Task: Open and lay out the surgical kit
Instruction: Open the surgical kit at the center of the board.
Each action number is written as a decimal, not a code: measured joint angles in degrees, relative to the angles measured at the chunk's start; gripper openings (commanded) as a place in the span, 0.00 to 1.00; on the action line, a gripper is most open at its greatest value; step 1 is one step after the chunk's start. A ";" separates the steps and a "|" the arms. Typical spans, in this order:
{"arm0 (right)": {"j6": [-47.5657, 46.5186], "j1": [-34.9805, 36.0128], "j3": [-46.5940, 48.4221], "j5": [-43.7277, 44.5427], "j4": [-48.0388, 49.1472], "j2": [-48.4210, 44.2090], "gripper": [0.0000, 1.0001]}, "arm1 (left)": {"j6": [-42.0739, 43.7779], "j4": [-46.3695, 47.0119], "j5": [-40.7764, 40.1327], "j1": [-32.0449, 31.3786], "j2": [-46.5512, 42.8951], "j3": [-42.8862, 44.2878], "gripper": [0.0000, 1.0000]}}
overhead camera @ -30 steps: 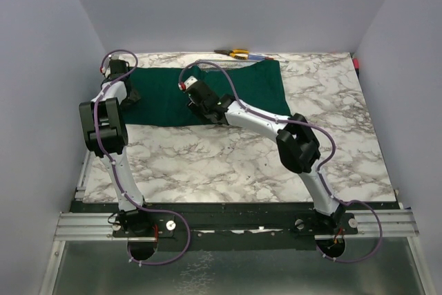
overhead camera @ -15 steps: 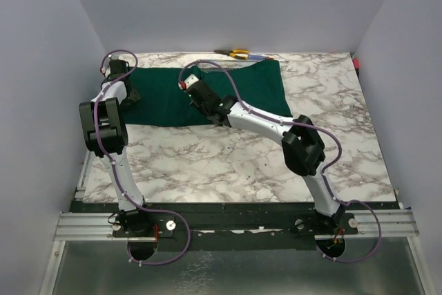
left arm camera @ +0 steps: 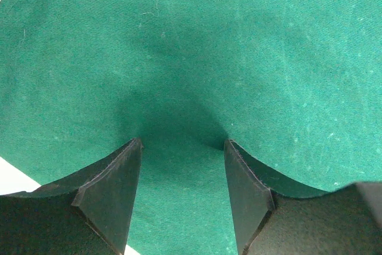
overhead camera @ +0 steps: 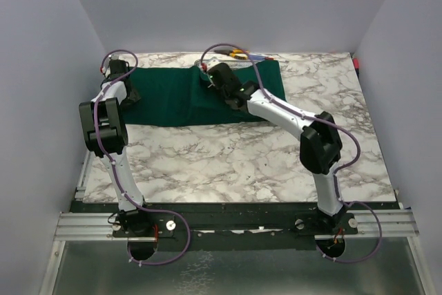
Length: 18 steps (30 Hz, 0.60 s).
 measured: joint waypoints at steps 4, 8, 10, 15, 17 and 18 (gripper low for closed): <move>0.20 -6.75 -5.44 0.31 -0.57 -3.48 0.01 | 0.00 0.00 0.17 0.00 0.00 0.00 0.59; -0.04 -13.46 -12.26 3.96 -0.42 -8.66 0.01 | 0.02 0.00 0.46 0.00 0.00 0.00 0.59; -0.07 -16.94 -16.06 5.81 0.20 -11.21 0.01 | 0.11 -0.02 0.68 0.00 0.00 0.00 0.59; 1.22 -27.06 -27.06 9.03 1.97 -15.23 0.01 | 0.39 -0.13 1.05 0.02 0.00 0.04 0.59; 2.86 -32.06 -31.06 9.09 2.67 -15.37 0.01 | 0.42 -0.33 1.18 0.02 0.00 0.20 0.59; 3.67 -34.18 -32.70 8.98 2.69 -15.28 0.00 | 0.42 -0.35 1.29 0.02 0.00 0.24 0.59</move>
